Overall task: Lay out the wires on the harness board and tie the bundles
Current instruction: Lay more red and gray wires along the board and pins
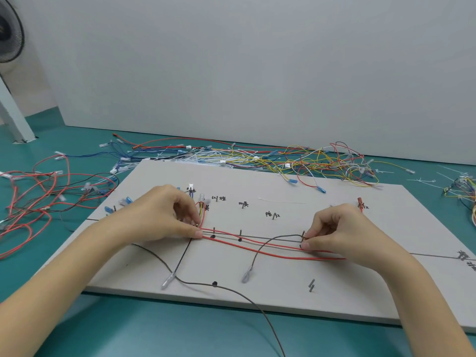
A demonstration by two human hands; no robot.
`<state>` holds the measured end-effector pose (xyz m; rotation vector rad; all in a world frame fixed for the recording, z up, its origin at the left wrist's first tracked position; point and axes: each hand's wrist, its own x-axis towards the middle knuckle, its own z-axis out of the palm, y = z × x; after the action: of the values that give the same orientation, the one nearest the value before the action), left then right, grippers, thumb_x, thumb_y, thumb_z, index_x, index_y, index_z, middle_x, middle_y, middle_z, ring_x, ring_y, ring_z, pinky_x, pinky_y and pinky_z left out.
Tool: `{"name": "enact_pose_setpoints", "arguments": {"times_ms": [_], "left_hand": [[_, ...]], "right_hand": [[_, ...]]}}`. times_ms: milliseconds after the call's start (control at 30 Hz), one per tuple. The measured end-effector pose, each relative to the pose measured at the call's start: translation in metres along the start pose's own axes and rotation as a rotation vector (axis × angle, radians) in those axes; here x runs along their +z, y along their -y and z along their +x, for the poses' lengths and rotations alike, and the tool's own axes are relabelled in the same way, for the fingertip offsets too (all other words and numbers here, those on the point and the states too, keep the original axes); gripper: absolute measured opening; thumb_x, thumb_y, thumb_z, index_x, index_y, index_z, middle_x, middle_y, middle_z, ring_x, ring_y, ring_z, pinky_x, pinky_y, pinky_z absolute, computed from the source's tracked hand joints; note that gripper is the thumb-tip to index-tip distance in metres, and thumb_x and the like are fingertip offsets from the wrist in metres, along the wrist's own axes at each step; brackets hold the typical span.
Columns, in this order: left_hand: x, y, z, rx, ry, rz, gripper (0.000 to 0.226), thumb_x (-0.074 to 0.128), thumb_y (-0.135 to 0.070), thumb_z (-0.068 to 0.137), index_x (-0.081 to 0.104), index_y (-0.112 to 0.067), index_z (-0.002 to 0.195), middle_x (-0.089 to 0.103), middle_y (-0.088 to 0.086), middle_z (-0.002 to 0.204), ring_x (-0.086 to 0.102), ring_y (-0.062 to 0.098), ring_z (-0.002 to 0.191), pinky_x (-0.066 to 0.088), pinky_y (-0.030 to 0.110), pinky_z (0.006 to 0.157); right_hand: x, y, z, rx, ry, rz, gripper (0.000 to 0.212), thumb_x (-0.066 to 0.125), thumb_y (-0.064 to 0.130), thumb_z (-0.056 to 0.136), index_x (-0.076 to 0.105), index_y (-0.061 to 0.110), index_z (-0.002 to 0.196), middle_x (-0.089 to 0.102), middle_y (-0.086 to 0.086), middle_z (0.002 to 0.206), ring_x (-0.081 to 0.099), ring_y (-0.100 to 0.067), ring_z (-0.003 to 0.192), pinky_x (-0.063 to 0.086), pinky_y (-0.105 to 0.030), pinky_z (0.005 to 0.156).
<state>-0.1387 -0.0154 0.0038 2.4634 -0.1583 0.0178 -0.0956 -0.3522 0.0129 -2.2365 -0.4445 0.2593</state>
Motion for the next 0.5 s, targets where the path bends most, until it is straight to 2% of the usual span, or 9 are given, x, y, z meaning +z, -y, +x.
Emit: {"name": "enact_pose_setpoints", "arguments": {"times_ms": [100,167,267,367,500], "left_hand": [[0.015,-0.023,-0.005,0.125,-0.127,0.113,0.035,0.071,-0.07,0.06,0.07,-0.04,0.078,0.057,-0.015,0.085,0.048,-0.001,0.09,0.04,0.02,0.079],[0.035,-0.045,-0.008,0.169,-0.066,0.044,0.047,0.056,-0.081,0.064,0.07,-0.039,0.08,0.057,-0.017,0.087,0.046,-0.001,0.095,0.039,0.022,0.083],[0.066,-0.071,-0.004,0.21,0.048,0.117,0.053,0.042,-0.079,0.075,0.067,-0.035,0.088,0.055,-0.017,0.088,0.042,0.001,0.096,0.033,0.027,0.085],[0.083,-0.089,0.008,0.249,0.08,0.282,0.045,0.045,-0.073,0.083,0.059,-0.03,0.089,0.051,-0.016,0.084,0.039,0.007,0.092,0.028,0.032,0.083],[0.095,-0.103,0.017,0.304,0.124,0.268,0.038,0.048,-0.063,0.089,0.051,-0.026,0.081,0.049,-0.013,0.081,0.037,0.011,0.089,0.029,0.035,0.084]], "right_hand": [[0.002,0.001,0.0,-0.006,0.009,0.005,0.017,0.086,0.005,0.066,0.072,0.013,0.06,0.073,-0.009,0.068,0.069,-0.036,0.076,0.056,-0.044,0.077],[0.004,0.002,0.001,-0.01,0.015,0.0,0.017,0.085,0.005,0.066,0.072,0.013,0.06,0.073,-0.008,0.067,0.069,-0.035,0.074,0.056,-0.042,0.075],[0.006,0.003,0.002,-0.015,0.017,-0.017,0.016,0.085,0.005,0.067,0.072,0.013,0.059,0.072,-0.007,0.066,0.069,-0.034,0.073,0.056,-0.043,0.073],[0.006,0.003,0.001,-0.019,0.018,-0.033,0.016,0.084,0.005,0.068,0.073,0.014,0.059,0.072,-0.006,0.064,0.069,-0.032,0.07,0.055,-0.041,0.069],[0.006,0.002,0.002,-0.026,0.028,-0.027,0.018,0.085,0.007,0.066,0.073,0.018,0.057,0.071,-0.006,0.061,0.064,-0.018,0.057,0.048,-0.028,0.059]]}}
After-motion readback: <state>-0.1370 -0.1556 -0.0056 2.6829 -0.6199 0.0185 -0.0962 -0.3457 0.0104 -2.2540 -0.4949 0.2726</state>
